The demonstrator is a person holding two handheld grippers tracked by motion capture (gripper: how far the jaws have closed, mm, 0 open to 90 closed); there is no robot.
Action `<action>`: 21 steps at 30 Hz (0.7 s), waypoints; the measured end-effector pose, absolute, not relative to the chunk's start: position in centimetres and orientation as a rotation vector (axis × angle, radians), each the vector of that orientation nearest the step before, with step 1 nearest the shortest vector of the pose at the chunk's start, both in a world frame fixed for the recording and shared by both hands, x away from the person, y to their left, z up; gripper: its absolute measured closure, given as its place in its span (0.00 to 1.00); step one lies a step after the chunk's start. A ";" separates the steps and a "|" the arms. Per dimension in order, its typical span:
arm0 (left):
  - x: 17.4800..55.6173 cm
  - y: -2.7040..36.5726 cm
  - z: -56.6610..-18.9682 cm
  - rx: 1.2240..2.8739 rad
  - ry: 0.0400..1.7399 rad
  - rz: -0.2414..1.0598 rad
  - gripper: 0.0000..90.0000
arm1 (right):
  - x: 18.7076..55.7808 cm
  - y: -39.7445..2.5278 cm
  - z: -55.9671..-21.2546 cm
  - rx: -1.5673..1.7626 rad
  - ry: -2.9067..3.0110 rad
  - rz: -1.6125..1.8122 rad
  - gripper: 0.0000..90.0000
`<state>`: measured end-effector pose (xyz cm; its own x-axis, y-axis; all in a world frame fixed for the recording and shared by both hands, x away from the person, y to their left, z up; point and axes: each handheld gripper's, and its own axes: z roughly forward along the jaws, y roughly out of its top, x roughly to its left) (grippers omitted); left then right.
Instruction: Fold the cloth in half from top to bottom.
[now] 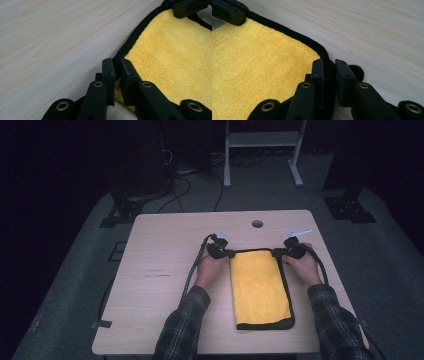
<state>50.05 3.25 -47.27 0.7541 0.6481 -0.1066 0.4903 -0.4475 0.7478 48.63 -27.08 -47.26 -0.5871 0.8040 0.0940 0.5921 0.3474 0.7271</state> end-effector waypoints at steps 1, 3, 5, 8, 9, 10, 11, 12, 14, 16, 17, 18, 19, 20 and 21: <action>50.0 3.4 -47.1 2.133 0.848 0.241 0.93 | 48.5 -27.1 -47.0 1.237 2.328 1.090 0.86; 49.8 3.6 -46.8 2.115 0.840 0.235 0.93 | 48.3 -27.3 -46.4 1.235 2.320 1.127 0.86; 49.5 3.9 -46.4 2.096 0.828 0.225 0.93 | 48.0 -27.5 -45.8 1.217 2.315 1.154 0.86; 48.9 4.3 -45.5 2.069 0.805 0.202 0.93 | 47.4 -27.7 -45.0 1.190 2.313 1.189 0.86; 48.6 4.4 -45.1 2.065 0.794 0.193 0.93 | 47.2 -27.8 -44.7 1.183 2.306 1.204 0.86; 48.4 4.5 -44.8 2.062 0.783 0.189 0.93 | 46.9 -27.9 -44.5 1.177 2.305 1.216 0.86; 48.1 4.5 -44.5 2.060 0.773 0.186 0.93 | 46.5 -28.0 -44.3 1.166 2.303 1.228 0.86; 47.8 4.6 -44.1 2.061 0.760 0.180 0.93 | 46.2 -28.1 -44.1 1.163 2.302 1.242 0.86; 47.2 4.7 -43.6 2.061 0.736 0.170 0.93 | 45.5 -28.4 -43.8 1.147 2.301 1.260 0.86; 46.6 4.9 -43.1 2.060 0.712 0.160 0.93 | 44.7 -28.6 -43.5 1.131 2.294 1.283 0.86; 46.3 5.0 -43.0 2.058 0.703 0.157 0.93 | 44.4 -28.7 -43.4 1.129 2.289 1.296 0.86; 46.0 5.0 -42.8 2.053 0.696 0.152 0.93 | 44.0 -28.7 -43.2 1.122 2.288 1.305 0.86; 45.7 5.2 -42.7 2.055 0.684 0.148 0.93 | 43.6 -28.8 -43.1 1.112 2.292 1.307 0.86; 45.4 5.2 -42.6 2.056 0.677 0.142 0.93 | 43.3 -28.8 -42.9 1.101 2.292 1.310 0.86; 45.1 5.3 -42.5 2.053 0.668 0.138 0.93 | 42.9 -28.8 -42.8 1.095 2.294 1.319 0.86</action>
<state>45.10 5.33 -42.47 0.8452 0.5095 -0.1613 0.4033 -0.4099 0.8181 42.87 -28.80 -42.82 -0.6748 0.7272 0.1260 0.4748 0.2970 0.8285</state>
